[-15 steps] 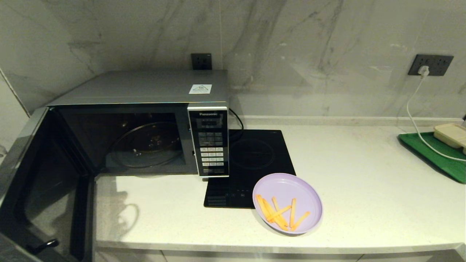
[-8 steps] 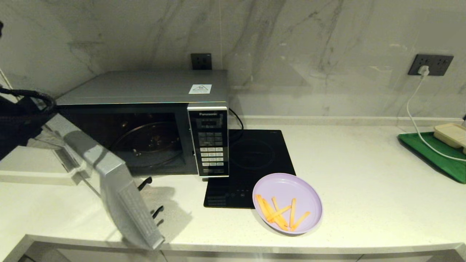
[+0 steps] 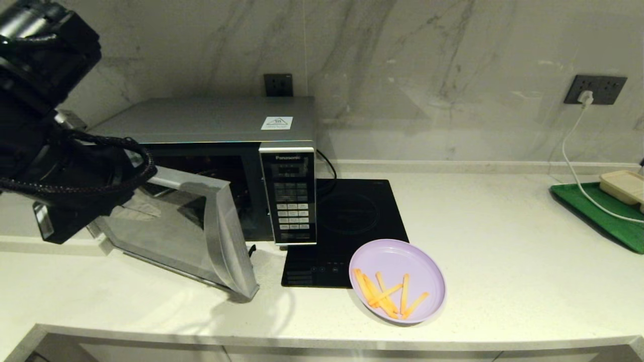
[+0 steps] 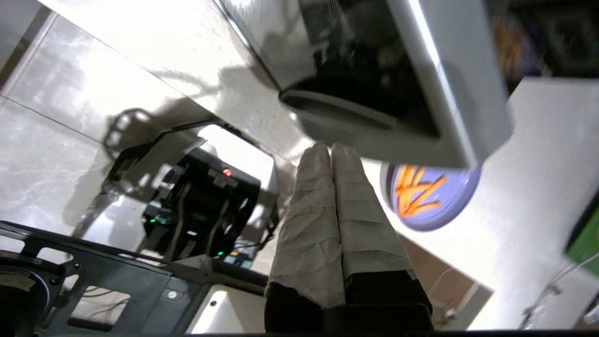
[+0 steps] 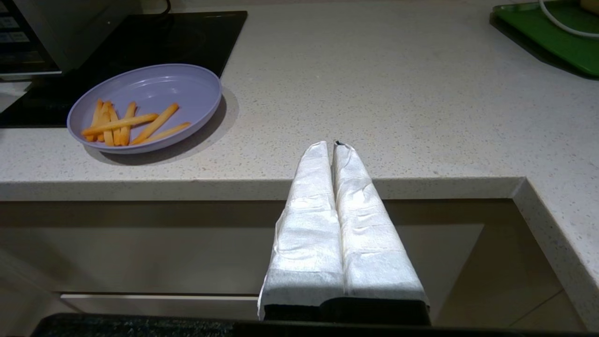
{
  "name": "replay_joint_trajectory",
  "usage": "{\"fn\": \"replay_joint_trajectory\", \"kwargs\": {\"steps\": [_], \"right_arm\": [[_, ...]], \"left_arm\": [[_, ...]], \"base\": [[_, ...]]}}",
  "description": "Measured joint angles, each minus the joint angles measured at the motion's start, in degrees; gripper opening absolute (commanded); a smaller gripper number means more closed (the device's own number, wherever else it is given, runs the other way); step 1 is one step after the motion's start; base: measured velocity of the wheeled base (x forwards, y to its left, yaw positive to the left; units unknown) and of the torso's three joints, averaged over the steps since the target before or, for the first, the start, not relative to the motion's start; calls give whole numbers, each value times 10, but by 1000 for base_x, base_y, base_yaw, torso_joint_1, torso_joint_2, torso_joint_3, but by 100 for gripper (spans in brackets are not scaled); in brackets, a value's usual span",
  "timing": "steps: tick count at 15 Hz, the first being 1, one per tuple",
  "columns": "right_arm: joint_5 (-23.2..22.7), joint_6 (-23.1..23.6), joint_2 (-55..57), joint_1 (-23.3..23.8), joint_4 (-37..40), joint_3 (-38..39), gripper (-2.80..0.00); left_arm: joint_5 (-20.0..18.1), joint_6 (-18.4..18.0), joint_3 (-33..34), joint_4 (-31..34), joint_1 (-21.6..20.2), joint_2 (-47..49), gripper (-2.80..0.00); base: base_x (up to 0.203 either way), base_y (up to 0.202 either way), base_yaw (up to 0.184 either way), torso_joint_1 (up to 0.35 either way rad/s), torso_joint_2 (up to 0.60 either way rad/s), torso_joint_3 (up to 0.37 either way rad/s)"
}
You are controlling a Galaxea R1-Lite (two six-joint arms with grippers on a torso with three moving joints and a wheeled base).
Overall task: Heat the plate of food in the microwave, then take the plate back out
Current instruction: Close the microwave oven
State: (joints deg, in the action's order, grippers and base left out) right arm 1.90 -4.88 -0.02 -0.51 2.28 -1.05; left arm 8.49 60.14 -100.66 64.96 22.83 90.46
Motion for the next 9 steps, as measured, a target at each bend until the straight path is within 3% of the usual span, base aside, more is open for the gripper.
{"fn": "replay_joint_trajectory", "kwargs": {"steps": [3, 9], "right_arm": [[0, 0, 0, 0, 0, 0, -280], [0, 0, 0, 0, 0, 0, -280]], "left_arm": [[21, 1, -2, -7, 32, 34, -280], [25, -6, -4, -99, 55, 86, -280]], "base": [[0, 0, 0, 0, 0, 0], [0, 0, 0, 0, 0, 0]]}}
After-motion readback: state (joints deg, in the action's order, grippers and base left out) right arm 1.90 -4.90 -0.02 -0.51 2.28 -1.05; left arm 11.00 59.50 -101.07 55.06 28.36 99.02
